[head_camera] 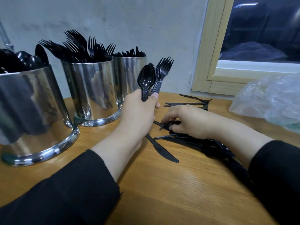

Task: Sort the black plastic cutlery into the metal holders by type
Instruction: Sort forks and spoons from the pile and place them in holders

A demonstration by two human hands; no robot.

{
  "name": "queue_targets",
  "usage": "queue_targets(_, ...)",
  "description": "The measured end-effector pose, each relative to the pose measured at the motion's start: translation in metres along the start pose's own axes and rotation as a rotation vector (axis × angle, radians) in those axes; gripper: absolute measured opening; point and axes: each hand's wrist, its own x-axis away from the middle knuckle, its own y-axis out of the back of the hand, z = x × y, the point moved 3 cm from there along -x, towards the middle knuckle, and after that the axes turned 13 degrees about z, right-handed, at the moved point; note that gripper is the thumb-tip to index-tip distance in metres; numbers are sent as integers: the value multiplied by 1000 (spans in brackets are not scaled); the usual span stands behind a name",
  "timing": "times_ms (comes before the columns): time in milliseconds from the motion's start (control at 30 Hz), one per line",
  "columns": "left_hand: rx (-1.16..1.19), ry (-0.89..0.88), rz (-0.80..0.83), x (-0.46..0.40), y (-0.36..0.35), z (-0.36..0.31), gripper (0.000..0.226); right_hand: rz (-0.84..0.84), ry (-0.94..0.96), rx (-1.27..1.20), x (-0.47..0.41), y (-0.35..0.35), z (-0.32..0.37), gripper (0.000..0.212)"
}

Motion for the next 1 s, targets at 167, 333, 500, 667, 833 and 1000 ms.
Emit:
queue_targets(167, 6, 1, 4, 1, 0, -1, 20, -200, 35, 43, -3, 4, -5, 16)
queue_targets(333, 32, 15, 21, 2, -1, -2, 21, -647, -17, -195, 16, 51, -8, 12)
queue_targets(500, 28, 47, 69, 6, -4, -5, 19, -707, 50, -711, 36, 75, -5, 14)
queue_targets(667, 51, 57, 144, 8, -10, -5, 14, -628, 100, -944, 30, 68, -3, 18)
queue_targets(833, 66, 19, 104, 6, -7, -4, 13, -620, 120, -1084, 29, 65, -4, 16)
queue_targets(1000, 123, 51, 192, 8, -10, -5, 15, -649, 127, -1218, 25, 62, -5, 16)
